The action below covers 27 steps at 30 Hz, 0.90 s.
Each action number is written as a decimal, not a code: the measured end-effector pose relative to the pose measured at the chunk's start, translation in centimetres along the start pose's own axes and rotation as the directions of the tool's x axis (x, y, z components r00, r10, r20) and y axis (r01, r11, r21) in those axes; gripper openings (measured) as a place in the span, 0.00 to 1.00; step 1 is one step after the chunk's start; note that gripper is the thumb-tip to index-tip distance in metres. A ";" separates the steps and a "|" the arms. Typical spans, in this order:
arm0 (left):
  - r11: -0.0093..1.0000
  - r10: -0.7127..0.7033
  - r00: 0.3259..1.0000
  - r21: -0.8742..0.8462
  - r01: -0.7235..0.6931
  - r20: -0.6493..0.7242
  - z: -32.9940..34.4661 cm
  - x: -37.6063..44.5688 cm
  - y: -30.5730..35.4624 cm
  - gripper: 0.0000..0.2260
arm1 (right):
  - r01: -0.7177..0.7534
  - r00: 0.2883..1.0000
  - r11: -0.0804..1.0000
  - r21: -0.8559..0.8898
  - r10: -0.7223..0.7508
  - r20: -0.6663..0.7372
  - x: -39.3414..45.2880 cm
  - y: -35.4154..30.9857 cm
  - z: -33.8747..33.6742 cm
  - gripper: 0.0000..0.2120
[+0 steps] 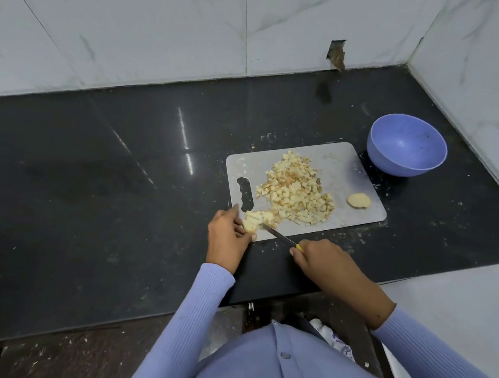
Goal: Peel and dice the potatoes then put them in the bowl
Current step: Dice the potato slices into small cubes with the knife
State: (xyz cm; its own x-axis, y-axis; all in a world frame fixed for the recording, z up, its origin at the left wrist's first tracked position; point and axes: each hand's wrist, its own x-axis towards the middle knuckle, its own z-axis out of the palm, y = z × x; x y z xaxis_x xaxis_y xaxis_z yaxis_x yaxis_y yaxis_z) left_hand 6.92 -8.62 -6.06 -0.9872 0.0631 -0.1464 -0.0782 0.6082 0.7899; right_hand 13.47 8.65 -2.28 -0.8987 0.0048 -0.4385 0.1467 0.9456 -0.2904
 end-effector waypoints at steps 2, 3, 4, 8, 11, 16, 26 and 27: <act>0.998 -0.006 0.999 0.065 0.002 0.053 -0.1 0.7 0.5 0.25 | -0.001 1.000 0.999 0.043 0.000 0.006 0.3 0.7 -0.7 0.18; 0.997 -0.005 0.997 0.082 -0.001 0.073 -0.1 1.0 0.7 0.23 | -0.006 1.000 0.998 0.063 0.006 0.004 0.3 1.1 -0.9 0.19; 0.996 -0.001 0.996 0.090 -0.007 0.087 0.0 1.3 1.0 0.23 | -0.016 1.000 0.996 0.087 0.016 -0.003 0.4 1.5 -1.1 0.19; 0.995 0.021 0.995 0.098 -0.030 0.096 0.7 2.2 1.8 0.23 | -0.062 0.996 0.985 0.162 0.072 -0.053 1.0 3.0 -1.6 0.20; 0.993 0.029 0.996 0.112 -0.038 0.081 1.2 2.9 2.2 0.21 | -0.077 0.990 0.973 0.216 0.099 -0.096 1.4 3.6 -1.8 0.20; 0.997 0.030 0.997 0.068 -0.035 0.065 1.9 3.4 2.6 0.20 | -0.086 0.974 0.942 0.323 0.148 -0.171 2.0 3.8 -1.7 0.19; 0.985 -0.016 0.996 -0.168 0.031 0.091 1.8 4.4 3.5 0.16 | -0.110 0.958 0.976 0.186 0.153 -0.241 2.9 4.4 -2.3 0.20; 0.991 0.026 0.997 -0.129 -0.016 0.072 1.2 4.5 3.6 0.16 | -0.107 0.954 0.982 0.158 0.146 -0.261 2.9 4.6 -2.6 0.20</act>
State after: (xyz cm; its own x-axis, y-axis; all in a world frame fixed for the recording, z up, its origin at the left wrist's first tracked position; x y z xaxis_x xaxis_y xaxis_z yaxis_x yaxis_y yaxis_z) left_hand 2.34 -5.16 -4.62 -0.9764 0.1353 -0.1683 -0.0794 0.4998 0.8625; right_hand 10.52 13.88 -2.68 -0.9439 0.2278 -0.2389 0.3058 0.8761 -0.3728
